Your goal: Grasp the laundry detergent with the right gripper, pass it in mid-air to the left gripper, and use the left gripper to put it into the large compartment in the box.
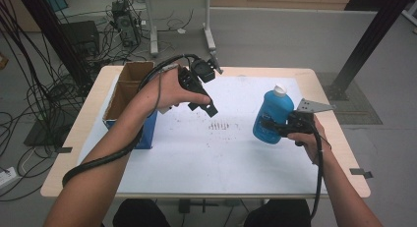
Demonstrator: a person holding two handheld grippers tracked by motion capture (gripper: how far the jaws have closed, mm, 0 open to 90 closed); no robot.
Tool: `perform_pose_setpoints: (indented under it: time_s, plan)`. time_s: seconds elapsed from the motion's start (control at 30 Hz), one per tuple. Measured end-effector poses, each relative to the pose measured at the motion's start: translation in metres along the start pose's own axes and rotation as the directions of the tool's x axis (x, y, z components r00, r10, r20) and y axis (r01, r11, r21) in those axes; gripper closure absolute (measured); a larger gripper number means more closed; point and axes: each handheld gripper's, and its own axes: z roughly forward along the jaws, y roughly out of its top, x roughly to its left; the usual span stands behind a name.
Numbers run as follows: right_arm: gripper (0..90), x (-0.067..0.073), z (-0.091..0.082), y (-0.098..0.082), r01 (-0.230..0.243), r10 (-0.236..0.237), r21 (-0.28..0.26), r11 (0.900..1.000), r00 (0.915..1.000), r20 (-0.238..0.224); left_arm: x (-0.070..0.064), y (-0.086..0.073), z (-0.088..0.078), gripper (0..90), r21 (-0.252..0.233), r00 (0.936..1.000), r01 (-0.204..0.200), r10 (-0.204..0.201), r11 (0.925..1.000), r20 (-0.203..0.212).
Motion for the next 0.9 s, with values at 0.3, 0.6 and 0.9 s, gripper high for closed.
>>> perform_pose_setpoints:
  time_s: [0.3,0.6,0.9]
  plan:
    - [44.5,0.016,0.007,0.013,0.039,-0.039,-0.005,0.999,0.9889,-0.144,-0.013,0.006,-0.007,8.0,0.033,0.9947,-0.103,0.102,0.9942,0.007]
    - [44.5,0.033,0.017,0.026,0.084,-0.082,-0.004,0.996,0.9619,-0.261,-0.019,0.007,-0.013,6.7,0.012,0.9888,-0.145,0.144,0.9894,0.037]
    - [44.5,0.053,0.028,0.038,0.137,-0.125,0.007,0.991,0.9232,-0.364,-0.025,0.008,-0.016,7.1,0.005,0.9728,-0.218,0.217,0.9760,0.082]
